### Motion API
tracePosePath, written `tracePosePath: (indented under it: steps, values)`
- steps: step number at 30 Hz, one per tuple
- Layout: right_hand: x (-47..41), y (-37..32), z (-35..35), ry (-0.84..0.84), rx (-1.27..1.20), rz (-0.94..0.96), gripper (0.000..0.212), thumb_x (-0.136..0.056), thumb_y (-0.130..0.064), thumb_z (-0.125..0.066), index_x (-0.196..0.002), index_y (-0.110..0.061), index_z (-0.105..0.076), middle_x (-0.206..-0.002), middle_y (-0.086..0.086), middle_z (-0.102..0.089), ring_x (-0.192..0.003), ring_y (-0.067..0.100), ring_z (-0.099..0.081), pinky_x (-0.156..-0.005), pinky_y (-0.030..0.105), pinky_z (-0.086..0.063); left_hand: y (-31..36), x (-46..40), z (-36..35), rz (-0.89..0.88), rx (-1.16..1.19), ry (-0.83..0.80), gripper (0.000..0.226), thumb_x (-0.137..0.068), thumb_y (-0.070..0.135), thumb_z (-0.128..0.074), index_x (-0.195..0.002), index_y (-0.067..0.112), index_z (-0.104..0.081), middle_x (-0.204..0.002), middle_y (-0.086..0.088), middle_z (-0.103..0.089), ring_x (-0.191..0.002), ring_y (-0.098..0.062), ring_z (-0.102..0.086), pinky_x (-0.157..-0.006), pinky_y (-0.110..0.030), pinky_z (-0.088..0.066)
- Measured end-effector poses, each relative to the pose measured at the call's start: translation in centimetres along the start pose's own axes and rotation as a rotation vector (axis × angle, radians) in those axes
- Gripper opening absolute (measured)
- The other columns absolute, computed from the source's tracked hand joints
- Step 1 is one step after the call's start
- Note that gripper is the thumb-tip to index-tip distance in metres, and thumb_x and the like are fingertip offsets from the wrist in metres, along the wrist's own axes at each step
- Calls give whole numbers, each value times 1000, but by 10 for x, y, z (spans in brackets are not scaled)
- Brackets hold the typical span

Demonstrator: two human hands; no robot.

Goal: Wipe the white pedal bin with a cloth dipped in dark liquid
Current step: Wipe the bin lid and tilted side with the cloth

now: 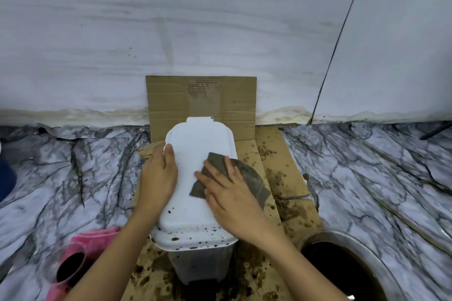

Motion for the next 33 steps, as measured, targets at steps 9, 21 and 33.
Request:
tracePosePath:
  steps: [9,21,33]
  values:
    - [-139,19,-17,-146,-118,-248,54,-101,-28,-33,-150,-16,-14,-160,2,-11,-147,30,5,-118,38,5,-8,3,11,112,46,105,47,-103,37,-23,-141,14,-36,-138,-15,-49,-124,-34,-46,-98,-40,-36]
    - [-85,52,80,327,-1016,-469,42,-103,-33,-33,-144,-27,-35,-152,-7,-32,-139,14,-30,-103,26,-26,3,-12,31,256,-219,18,55,-100,38,-29,-142,3,-30,-149,-20,-31,-136,-39,-29,-110,-51,-26]
    - [-71,79,2,243,-666,-521,46,-104,-29,-26,-145,-9,-32,-154,5,-30,-141,18,-27,-112,27,-20,8,-52,-51,-6,-391,-435,68,-99,51,-26,-152,25,7,-160,-14,0,-147,-33,-3,-119,-44,-12]
Point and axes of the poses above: each hand's wrist, its own x-axis away from the middle knuckle, its own z-axis out of the back of the hand, y = z × x, the point moved 9 cm from there along -x, towards the middle knuckle
